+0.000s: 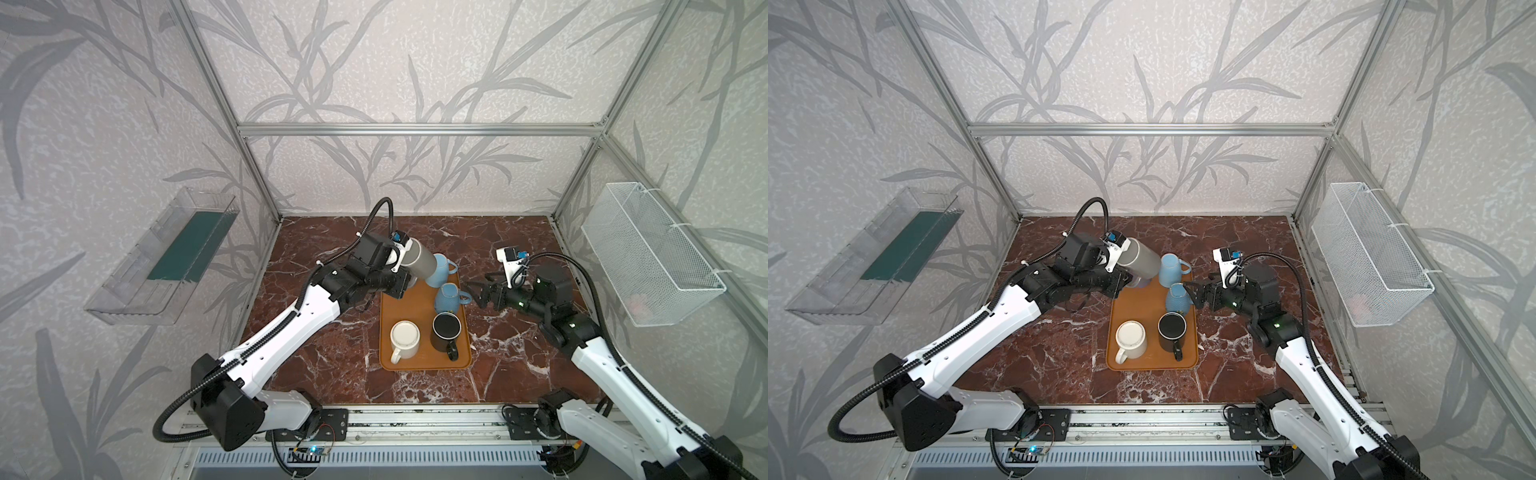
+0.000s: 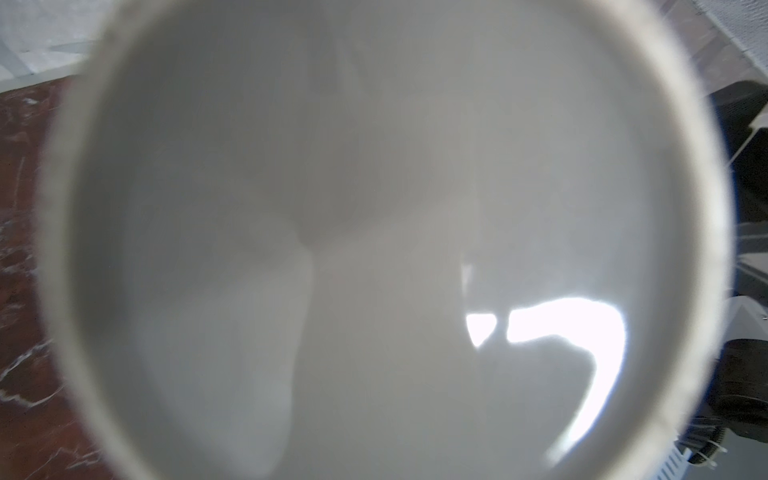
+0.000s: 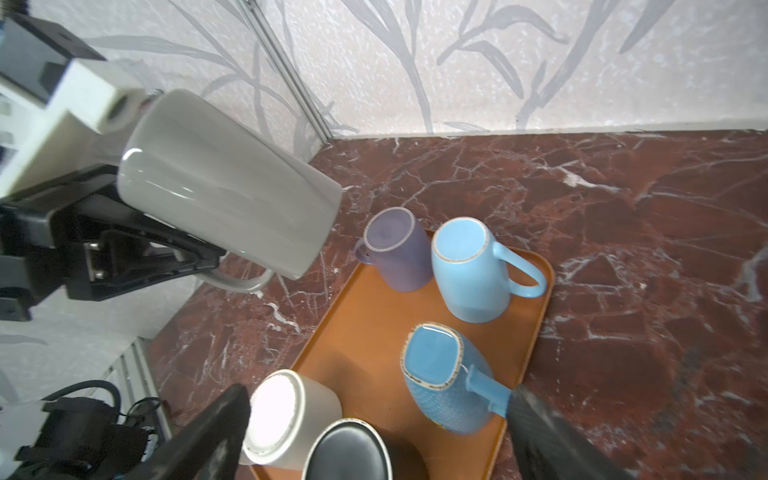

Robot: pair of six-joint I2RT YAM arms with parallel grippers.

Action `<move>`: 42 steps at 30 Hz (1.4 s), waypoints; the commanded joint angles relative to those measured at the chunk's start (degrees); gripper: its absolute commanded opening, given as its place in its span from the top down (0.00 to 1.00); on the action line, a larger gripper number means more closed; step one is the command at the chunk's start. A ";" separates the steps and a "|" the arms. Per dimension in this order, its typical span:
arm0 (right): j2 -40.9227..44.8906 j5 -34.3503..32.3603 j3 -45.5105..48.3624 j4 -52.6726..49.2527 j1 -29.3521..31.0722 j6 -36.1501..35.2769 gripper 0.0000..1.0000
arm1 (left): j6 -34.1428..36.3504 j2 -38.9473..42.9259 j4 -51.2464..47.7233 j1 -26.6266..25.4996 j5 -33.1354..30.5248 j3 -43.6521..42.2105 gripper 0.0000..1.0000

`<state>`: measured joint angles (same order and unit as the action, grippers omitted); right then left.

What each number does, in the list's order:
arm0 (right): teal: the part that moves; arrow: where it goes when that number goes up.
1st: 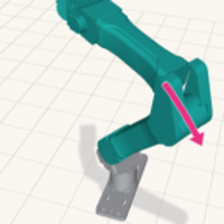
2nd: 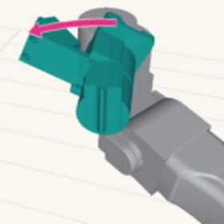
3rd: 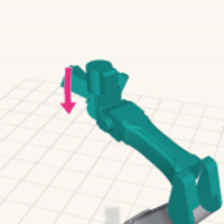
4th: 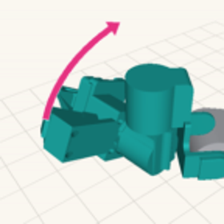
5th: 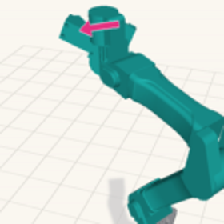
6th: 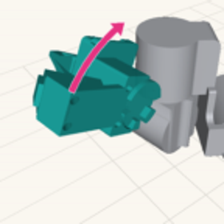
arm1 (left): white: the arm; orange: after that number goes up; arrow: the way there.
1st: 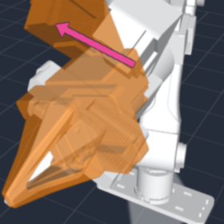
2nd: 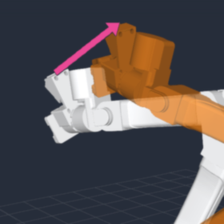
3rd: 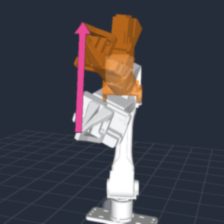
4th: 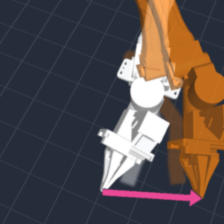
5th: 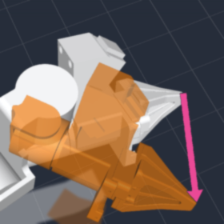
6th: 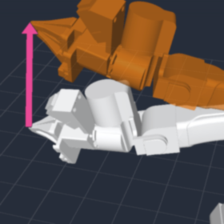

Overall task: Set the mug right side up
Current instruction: 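Lift the grey mug with the left gripper while the right gripper reaches toward it, then grasp the grey mug with the right gripper beside the left gripper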

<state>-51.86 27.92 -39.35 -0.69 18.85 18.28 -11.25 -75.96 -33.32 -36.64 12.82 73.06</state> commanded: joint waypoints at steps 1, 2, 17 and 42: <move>1.67 5.78 1.16 11.26 0.44 4.64 0.04 | -2.15 4.20 10.29 0.36 5.33 2.76 1.00; 1.60 6.79 1.37 12.67 0.48 5.48 0.04 | -2.64 4.63 11.36 0.35 6.07 2.55 1.00; -2.02 13.58 1.92 31.78 3.32 20.16 0.06 | -8.33 8.73 27.61 1.01 17.20 -0.58 1.00; -12.91 22.35 -2.49 58.76 5.27 33.63 0.11 | -18.40 9.54 45.34 1.86 29.40 -5.18 1.00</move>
<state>-64.38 47.68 -39.57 52.62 23.94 50.68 -28.73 -69.19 2.35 -34.96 39.57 67.00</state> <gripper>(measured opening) 0.888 0.153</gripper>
